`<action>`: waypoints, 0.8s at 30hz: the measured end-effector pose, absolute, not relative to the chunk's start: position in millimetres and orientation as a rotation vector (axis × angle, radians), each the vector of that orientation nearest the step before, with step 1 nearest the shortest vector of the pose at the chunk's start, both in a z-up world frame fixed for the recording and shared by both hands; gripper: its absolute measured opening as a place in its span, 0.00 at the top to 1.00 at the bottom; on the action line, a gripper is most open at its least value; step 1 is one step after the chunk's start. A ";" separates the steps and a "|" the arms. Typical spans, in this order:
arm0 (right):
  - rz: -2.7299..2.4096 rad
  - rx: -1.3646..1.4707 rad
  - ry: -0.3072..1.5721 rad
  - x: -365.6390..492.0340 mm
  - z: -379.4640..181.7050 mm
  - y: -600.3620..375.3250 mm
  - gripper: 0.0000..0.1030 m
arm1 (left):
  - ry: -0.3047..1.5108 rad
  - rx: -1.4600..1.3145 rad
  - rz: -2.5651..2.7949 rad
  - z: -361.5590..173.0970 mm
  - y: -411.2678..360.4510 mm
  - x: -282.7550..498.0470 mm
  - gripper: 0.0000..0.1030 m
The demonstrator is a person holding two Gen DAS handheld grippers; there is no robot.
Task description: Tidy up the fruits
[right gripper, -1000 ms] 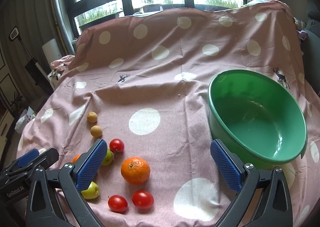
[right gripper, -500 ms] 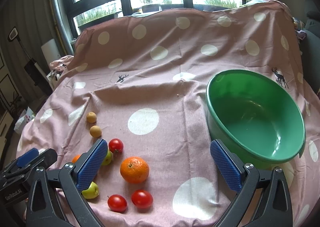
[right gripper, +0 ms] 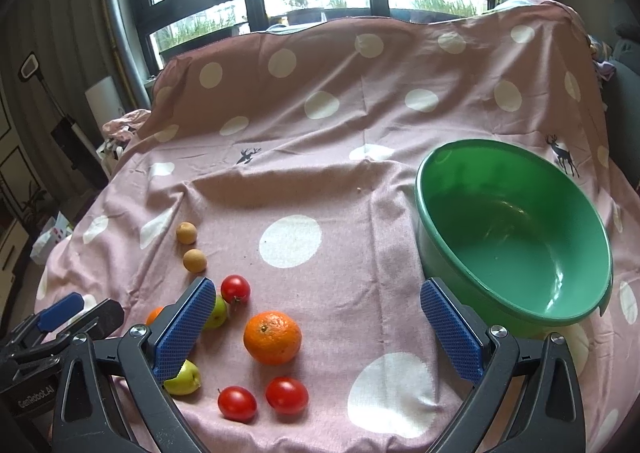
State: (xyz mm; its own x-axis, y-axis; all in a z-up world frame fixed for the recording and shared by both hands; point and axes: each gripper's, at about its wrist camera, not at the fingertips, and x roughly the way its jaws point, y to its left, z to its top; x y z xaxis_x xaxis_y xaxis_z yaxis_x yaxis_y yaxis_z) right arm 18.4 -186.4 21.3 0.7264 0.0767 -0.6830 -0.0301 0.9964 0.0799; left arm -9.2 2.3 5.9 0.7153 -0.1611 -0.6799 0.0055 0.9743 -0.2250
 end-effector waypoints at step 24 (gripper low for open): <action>0.487 0.300 1.098 46.5 6.4 -147.1 0.52 | 1.012 -0.227 -0.322 -12.7 -25.1 -4.9 0.63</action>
State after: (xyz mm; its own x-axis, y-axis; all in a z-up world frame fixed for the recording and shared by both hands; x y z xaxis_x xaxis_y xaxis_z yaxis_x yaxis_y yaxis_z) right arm 46.5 -147.1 6.4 0.3666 0.5162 -0.7740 -0.2272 0.8564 0.4636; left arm -4.9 -25.1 -12.7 0.4896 -0.3669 -0.7910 0.1586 0.9295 -0.3330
